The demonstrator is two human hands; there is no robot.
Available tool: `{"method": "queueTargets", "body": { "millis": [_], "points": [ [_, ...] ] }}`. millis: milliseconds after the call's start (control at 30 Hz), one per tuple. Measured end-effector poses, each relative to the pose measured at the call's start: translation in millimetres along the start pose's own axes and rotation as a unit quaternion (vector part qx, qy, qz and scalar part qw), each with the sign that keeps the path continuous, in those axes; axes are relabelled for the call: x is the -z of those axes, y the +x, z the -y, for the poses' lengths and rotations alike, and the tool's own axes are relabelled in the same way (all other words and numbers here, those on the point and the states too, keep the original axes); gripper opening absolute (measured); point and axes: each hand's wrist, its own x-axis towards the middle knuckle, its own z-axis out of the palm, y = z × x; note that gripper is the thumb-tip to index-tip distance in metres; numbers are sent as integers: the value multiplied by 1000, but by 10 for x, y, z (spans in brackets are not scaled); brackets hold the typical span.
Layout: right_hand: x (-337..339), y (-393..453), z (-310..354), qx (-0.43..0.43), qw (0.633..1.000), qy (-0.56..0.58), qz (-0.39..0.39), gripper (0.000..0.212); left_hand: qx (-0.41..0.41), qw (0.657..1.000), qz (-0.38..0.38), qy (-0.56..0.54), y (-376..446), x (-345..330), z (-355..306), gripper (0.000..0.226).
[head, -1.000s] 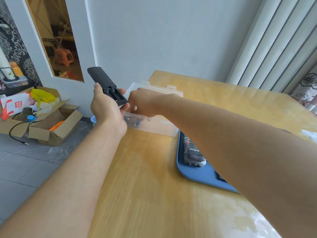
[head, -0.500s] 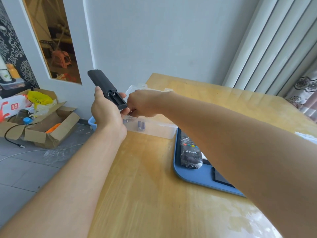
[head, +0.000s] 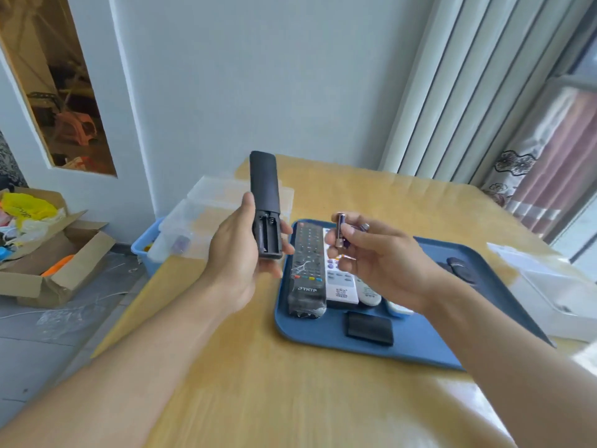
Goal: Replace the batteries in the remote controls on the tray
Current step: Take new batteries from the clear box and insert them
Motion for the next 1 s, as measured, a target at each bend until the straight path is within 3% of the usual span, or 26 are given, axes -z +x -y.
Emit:
{"method": "queueTargets", "body": {
  "millis": [100,233,333,467,633,767,1000],
  "points": [
    [189,-240,-34,-14,998,63,-4,10,31,996,87,7,-176,-228,112,46],
    [388,-451,68,12,999,36,-29,19,80,985,150,36,-253,-546,170,45],
    [459,-554,114,52,996,-12,-73,26,92,982,156,45,-270,-751,194,44],
    [451,-591,125,105,968,-168,-151,19,64,981,176,48,-292,-839,291,41],
    [458,-581,112,164,926,-309,-140,9,65,982,175,7,-322,-801,355,39],
    [421,-581,81,183,914,-326,-157,22,68,980,185,12,-325,-743,386,36],
    [354,-575,29,200,906,-324,-185,22,67,965,254,6,-347,-698,434,35]
  ]
}}
